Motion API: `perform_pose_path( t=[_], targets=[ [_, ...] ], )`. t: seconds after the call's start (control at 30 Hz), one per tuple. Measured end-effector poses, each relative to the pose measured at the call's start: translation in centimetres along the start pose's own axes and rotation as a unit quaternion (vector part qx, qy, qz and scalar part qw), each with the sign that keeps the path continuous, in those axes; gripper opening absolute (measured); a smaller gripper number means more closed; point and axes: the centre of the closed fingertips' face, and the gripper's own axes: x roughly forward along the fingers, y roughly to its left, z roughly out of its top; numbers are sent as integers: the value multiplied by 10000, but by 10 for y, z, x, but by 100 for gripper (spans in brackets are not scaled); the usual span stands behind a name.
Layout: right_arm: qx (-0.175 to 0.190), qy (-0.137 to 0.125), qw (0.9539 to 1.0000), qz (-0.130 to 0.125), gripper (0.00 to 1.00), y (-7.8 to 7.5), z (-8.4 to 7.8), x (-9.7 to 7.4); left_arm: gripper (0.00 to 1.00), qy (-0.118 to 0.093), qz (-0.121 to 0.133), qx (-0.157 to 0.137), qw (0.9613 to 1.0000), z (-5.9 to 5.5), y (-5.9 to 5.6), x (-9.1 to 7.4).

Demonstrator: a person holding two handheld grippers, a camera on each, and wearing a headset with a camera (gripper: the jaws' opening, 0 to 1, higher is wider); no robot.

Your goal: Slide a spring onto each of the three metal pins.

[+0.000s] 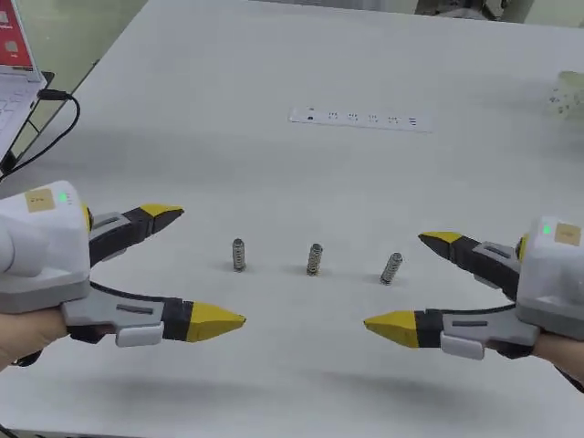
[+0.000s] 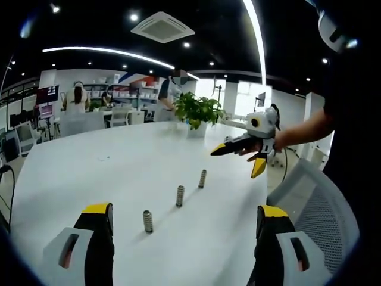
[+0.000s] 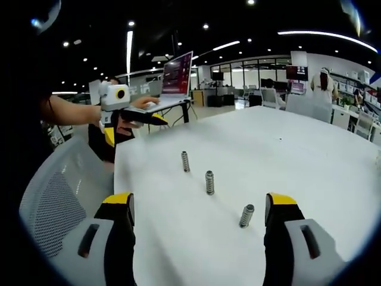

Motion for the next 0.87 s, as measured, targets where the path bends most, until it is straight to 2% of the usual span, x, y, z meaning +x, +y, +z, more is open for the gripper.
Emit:
perform_pose_path(
  t=[0.2,0.3,0.5,0.63,0.73,0.87],
  targets=[
    [198,-55,9993,-320,99,-17,-9,-22,98,4,31,19,10000,2,3,-3],
    [275,-97,9988,-387,99,-22,-11,-28,98,-23,64,26,10000,1,4,-7],
    [294,-109,9982,-506,99,-27,-13,-27,98,33,118,-11,9999,-6,5,-10],
    [128,-115,9990,-422,99,-15,-9,-23,98,10,210,1,9998,-7,7,-13],
    [-43,-32,9991,-409,99,-11,-11,-24,98,-37,315,-67,9995,-9,12,-19],
    [111,-102,9980,-606,99,-26,-11,-31,98,40,400,-40,9992,-12,16,-26]
  ],
)
